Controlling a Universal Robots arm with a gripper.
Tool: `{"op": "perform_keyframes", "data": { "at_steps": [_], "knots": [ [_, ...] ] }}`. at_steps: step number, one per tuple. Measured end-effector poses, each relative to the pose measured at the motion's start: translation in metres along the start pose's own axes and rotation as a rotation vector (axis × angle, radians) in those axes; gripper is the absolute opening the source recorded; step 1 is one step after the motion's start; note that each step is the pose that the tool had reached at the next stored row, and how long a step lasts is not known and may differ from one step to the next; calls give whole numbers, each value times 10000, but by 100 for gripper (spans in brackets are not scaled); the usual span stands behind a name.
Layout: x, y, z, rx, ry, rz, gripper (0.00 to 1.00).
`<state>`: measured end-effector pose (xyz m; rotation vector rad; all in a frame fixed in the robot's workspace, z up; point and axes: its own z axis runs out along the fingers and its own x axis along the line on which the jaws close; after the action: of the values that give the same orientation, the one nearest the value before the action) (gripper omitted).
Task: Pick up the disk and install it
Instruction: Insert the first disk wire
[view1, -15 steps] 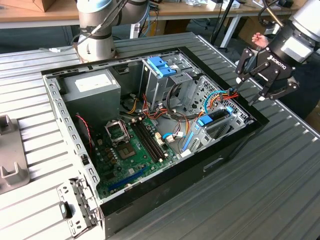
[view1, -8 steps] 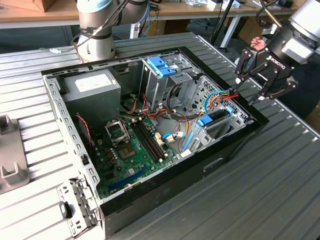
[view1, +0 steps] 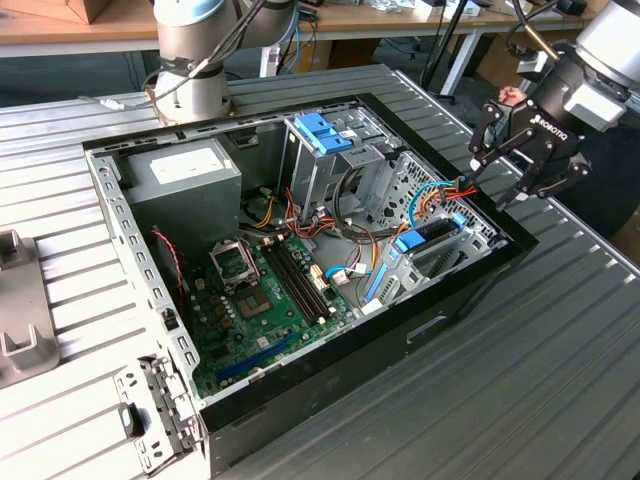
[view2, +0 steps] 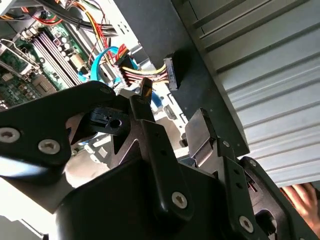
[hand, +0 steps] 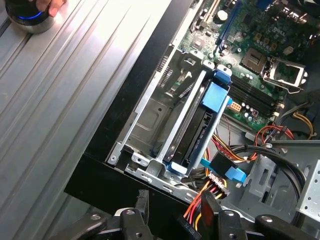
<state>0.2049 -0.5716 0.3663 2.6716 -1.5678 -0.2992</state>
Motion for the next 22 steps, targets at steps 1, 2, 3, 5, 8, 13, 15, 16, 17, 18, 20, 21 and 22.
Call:
{"op": "perform_keyframes", "data": {
  "at_steps": [1,2,3,5,8,13,15,16,17,18,20,21,22],
  "knots": [
    [-1,-9,4,-8,5,-56,54],
    [-2,-19,9,-20,15,-129,54],
    [-2,-26,17,-31,24,-192,54],
    [0,-45,34,-62,62,-319,54],
    [1,-67,49,-93,97,-454,54],
    [7,-81,53,-107,108,-538,54],
    [7,-81,53,-106,108,-539,54],
    [7,-81,53,-107,108,-540,54],
    [7,-81,53,-107,109,-540,54],
    [7,-81,53,-107,108,-541,54],
    [7,-81,53,-107,109,-543,33],
    [7,-81,53,-108,109,-544,33],
    [7,-81,53,-109,110,-544,27]
  ]
}}
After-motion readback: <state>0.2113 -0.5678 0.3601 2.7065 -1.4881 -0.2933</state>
